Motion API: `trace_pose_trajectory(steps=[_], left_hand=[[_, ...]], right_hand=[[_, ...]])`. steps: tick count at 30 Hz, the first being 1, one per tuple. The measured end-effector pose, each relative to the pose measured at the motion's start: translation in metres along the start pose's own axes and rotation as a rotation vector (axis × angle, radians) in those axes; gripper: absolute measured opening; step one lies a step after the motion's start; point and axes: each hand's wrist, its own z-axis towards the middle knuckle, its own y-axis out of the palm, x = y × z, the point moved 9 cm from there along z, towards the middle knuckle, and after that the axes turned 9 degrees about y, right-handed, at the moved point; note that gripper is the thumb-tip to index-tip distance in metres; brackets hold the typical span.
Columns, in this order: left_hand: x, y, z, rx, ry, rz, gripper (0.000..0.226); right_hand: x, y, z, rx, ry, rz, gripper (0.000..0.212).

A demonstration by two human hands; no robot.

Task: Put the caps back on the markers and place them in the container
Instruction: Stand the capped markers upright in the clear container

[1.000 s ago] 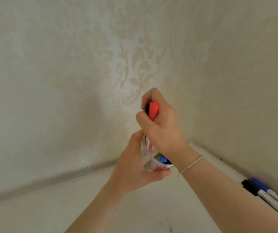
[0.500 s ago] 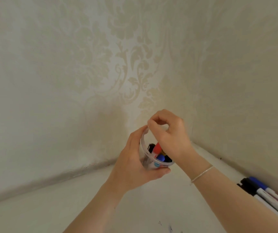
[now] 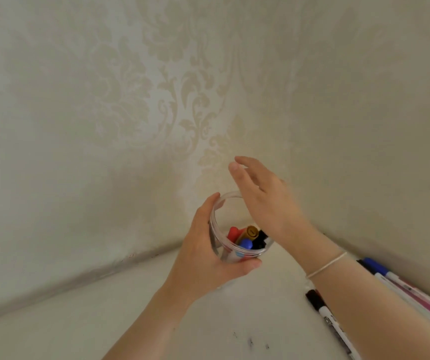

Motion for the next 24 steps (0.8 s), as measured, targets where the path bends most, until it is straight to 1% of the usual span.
trace_pose_trajectory(steps=[5, 7, 9, 10, 13, 16, 18, 21, 24], left_hand=[[0.03, 0.033, -0.003, -0.079, 0.081, -0.05, 0.109], [0.041, 0.043, -0.004, -0.101, 0.151, -0.004, 0.109], [0.048, 0.051, -0.005, -0.109, 0.184, 0.012, 0.108], [0.052, 0.054, -0.006, -0.112, 0.196, 0.015, 0.107], [0.06, 0.059, -0.01, -0.108, 0.204, 0.027, 0.108], [0.068, 0.063, -0.015, -0.113, 0.226, 0.058, 0.11], [0.073, 0.066, -0.018, -0.11, 0.235, 0.069, 0.11], [0.078, 0.068, -0.022, -0.103, 0.237, 0.091, 0.112], [0.083, 0.071, -0.025, -0.092, 0.24, 0.101, 0.112]], right_hand=[[0.019, -0.045, -0.018, 0.016, 0.066, -0.104, 0.047], [0.039, -0.066, -0.024, 0.03, 0.136, -0.174, 0.047], [0.066, -0.085, -0.028, 0.017, 0.244, -0.269, 0.046], [0.082, -0.091, -0.032, -0.021, 0.312, -0.345, 0.047], [0.133, -0.101, -0.054, -0.202, 0.506, -0.64, 0.055], [0.167, -0.106, -0.08, -0.313, 0.631, -0.866, 0.068], [0.181, -0.104, -0.092, -0.355, 0.667, -0.961, 0.076], [0.191, -0.1, -0.099, -0.346, 0.641, -1.081, 0.076], [0.201, -0.096, -0.101, -0.343, 0.647, -1.096, 0.082]])
